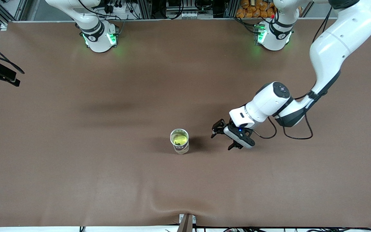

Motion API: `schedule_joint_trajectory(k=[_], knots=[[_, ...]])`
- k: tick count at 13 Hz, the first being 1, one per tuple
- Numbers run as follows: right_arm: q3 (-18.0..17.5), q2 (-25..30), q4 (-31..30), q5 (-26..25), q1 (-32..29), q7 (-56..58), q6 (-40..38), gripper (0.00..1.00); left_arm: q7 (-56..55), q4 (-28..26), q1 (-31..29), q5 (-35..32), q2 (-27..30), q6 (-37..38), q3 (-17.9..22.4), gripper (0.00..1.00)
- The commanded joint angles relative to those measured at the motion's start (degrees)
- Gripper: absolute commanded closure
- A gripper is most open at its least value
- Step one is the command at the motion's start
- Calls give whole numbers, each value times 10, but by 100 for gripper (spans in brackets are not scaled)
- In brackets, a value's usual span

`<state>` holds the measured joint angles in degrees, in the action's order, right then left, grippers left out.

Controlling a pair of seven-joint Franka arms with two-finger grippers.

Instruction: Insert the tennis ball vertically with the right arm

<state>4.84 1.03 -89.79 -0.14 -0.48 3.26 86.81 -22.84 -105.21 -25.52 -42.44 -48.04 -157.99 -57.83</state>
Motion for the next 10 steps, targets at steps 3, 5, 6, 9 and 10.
schedule_joint_trajectory(k=[3, 5, 6, 9, 10], knots=[[-4, 1, -4, 1, -2, 1, 4, 0, -9, 72, -13, 33, 8, 216, -72, 0], [-4, 1, -4, 1, -2, 2, 4, 0, -9, 91, -16, 42, 9, 267, -90, 0], [-4, 1, -4, 1, -2, 2, 3, 0, -9, 104, -18, 55, 9, 293, -98, 0], [-4, 1, -4, 1, -2, 2, 3, 0, -9, 154, -17, 61, 8, 395, -128, 0], [-4, 1, -4, 1, -2, 1, 3, 0, -8, 165, -17, 61, 8, 419, -135, 0]])
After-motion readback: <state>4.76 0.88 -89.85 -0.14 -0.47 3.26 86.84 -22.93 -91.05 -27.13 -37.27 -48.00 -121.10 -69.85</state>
